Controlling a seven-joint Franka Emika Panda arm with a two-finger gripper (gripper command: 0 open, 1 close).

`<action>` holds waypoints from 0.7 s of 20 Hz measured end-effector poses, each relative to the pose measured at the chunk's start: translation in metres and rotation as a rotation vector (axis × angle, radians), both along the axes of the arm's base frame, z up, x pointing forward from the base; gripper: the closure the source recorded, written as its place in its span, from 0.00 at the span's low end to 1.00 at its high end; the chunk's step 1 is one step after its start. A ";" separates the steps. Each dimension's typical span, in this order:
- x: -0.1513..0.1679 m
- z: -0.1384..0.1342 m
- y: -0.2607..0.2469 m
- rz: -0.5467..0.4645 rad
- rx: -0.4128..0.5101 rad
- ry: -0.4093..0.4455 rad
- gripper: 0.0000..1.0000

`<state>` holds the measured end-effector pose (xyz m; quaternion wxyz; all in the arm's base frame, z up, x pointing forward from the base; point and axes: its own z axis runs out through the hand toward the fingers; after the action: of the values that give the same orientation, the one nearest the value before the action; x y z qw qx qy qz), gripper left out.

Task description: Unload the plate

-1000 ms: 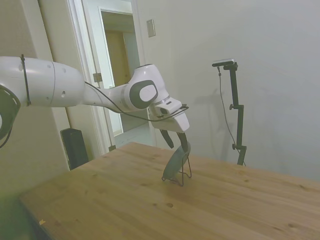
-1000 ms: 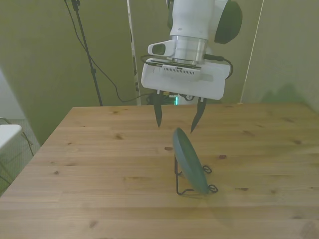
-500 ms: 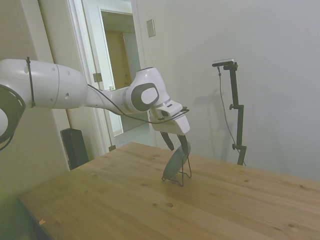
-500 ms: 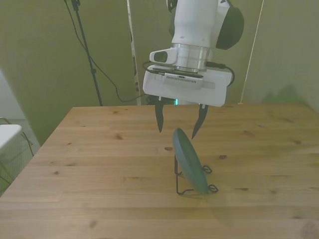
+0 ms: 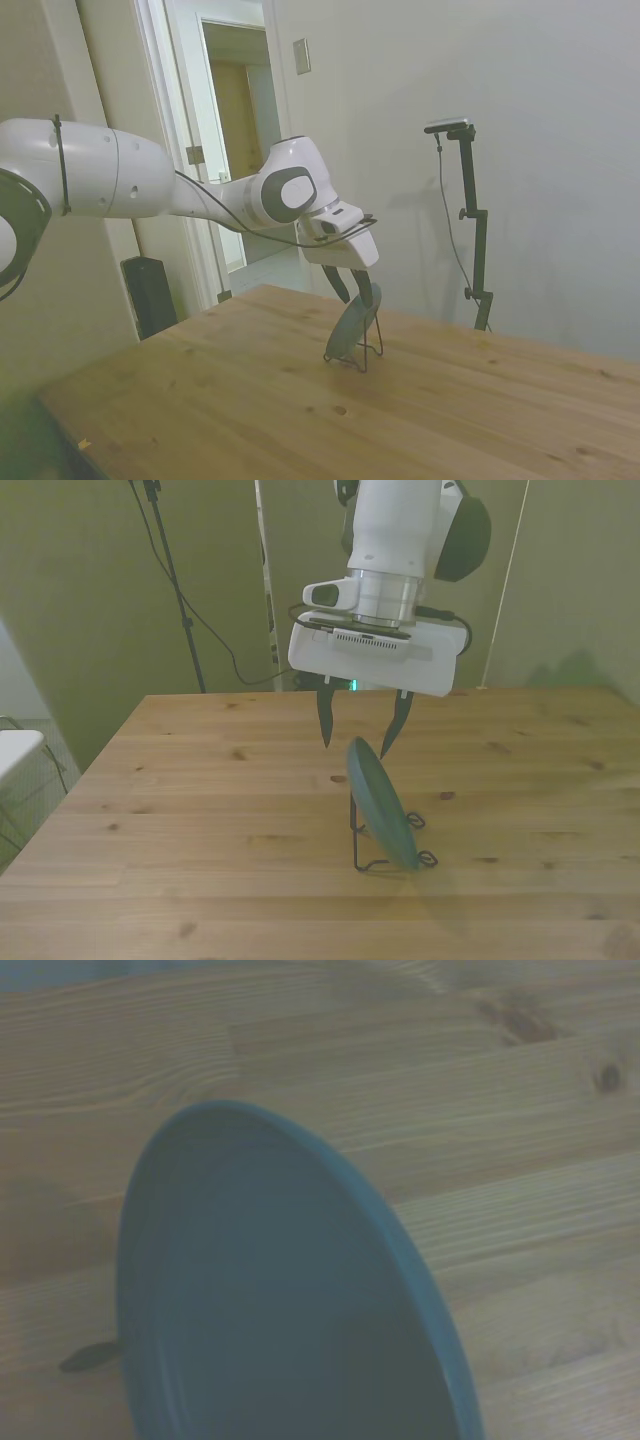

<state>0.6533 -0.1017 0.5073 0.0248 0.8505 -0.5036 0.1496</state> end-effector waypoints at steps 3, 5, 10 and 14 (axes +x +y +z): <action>0.000 0.000 0.001 -0.001 -0.013 0.001 1.00; 0.000 0.000 0.001 -0.004 -0.014 0.001 1.00; 0.000 0.000 0.000 -0.011 -0.013 -0.001 1.00; 0.000 0.000 0.000 -0.013 -0.013 -0.001 1.00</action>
<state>0.6534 -0.1019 0.5076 0.0312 0.8470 -0.5080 0.1533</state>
